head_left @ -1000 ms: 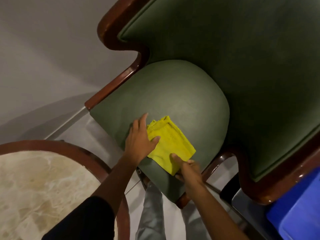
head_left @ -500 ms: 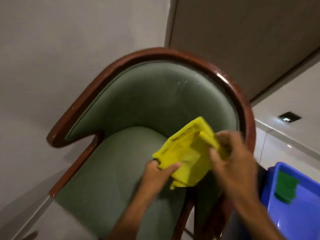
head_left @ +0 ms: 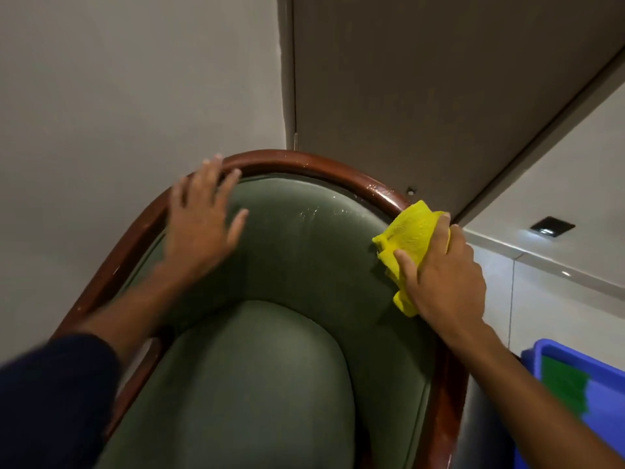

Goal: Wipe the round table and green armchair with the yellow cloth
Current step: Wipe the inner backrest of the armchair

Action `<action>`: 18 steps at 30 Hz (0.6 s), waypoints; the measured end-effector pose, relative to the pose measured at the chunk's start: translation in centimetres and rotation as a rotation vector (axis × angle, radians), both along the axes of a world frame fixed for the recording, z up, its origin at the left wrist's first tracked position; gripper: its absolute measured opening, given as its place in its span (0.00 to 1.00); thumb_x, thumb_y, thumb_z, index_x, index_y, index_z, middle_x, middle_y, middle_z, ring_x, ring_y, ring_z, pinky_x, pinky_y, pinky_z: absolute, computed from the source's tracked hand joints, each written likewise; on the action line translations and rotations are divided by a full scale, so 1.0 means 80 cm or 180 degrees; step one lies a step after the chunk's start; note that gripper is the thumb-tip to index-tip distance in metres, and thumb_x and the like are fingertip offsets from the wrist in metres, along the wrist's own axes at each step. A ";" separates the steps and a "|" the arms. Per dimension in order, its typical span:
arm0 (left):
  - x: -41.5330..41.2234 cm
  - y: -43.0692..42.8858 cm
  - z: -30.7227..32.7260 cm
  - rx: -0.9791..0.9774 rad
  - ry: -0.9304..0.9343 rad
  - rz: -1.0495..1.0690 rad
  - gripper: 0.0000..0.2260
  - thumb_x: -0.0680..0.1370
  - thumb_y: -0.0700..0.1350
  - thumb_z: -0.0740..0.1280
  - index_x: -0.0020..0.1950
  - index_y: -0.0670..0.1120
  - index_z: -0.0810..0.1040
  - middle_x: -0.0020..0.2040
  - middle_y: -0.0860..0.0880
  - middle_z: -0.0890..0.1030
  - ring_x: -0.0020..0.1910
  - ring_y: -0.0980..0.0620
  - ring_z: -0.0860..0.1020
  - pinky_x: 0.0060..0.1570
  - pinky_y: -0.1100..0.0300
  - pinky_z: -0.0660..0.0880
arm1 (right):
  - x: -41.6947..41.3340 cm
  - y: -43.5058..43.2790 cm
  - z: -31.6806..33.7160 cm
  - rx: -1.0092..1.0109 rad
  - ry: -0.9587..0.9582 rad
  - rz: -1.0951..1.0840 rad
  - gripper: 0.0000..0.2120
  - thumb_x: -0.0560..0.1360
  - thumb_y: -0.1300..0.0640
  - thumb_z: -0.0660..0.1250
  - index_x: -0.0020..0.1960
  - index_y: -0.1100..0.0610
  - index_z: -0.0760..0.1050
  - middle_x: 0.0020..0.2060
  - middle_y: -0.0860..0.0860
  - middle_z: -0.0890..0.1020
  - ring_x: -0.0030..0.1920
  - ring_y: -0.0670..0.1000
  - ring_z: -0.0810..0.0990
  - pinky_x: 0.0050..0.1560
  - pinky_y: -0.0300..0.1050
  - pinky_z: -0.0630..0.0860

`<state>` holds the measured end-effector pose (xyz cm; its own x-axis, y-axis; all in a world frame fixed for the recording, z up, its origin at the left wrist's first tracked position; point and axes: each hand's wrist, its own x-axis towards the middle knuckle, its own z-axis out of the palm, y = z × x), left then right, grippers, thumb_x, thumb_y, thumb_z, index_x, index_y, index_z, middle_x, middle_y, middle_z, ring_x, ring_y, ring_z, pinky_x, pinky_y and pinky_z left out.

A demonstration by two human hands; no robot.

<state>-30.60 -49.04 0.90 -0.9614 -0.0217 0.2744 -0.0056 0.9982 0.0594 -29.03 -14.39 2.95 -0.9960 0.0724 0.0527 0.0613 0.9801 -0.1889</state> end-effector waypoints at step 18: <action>-0.025 -0.125 -0.018 -0.0291 -0.0441 -0.0610 0.36 0.81 0.61 0.53 0.80 0.38 0.54 0.81 0.40 0.59 0.81 0.43 0.56 0.79 0.47 0.54 | -0.175 -0.198 -0.013 0.0894 0.1089 0.1623 0.24 0.80 0.51 0.60 0.73 0.59 0.64 0.62 0.61 0.77 0.58 0.62 0.76 0.60 0.59 0.71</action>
